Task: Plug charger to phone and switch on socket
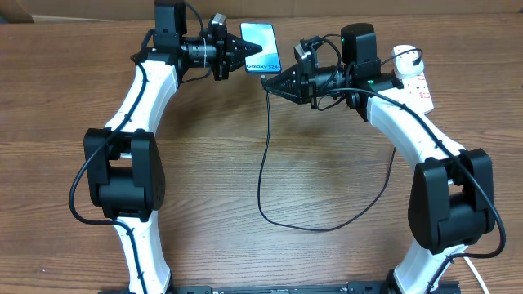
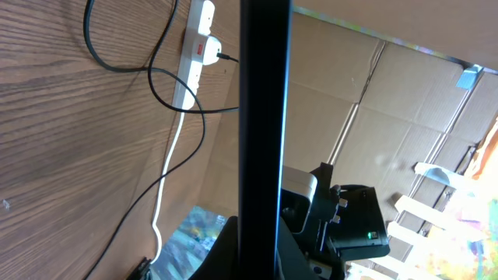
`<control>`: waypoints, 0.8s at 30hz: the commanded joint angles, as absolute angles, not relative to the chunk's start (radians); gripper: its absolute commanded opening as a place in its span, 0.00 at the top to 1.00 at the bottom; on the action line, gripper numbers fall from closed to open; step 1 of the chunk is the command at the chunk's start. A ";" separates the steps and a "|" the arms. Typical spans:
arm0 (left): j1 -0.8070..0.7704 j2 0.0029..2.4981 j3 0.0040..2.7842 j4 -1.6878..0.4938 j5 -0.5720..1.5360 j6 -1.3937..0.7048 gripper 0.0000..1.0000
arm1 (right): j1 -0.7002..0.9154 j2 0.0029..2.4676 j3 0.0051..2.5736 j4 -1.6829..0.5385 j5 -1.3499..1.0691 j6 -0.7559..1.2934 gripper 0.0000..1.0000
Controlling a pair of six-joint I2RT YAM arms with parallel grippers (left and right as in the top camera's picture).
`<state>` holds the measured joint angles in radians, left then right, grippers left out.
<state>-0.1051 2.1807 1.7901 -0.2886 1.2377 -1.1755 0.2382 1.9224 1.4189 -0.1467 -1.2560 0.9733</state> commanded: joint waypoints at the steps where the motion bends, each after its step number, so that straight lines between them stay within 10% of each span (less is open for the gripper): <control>1: -0.111 2.167 1.803 -0.284 1.283 -1.151 0.96 | 0.234 1.893 1.422 -0.133 -1.257 0.996 0.96; 24: -0.096 2.167 1.803 -0.283 1.317 -1.148 0.96 | 0.232 1.893 1.422 -0.132 -1.238 1.003 0.96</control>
<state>-0.1028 2.1807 1.7901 -0.2886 1.2617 -1.1751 0.2379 1.9224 1.4189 -0.1387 -1.2476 0.9955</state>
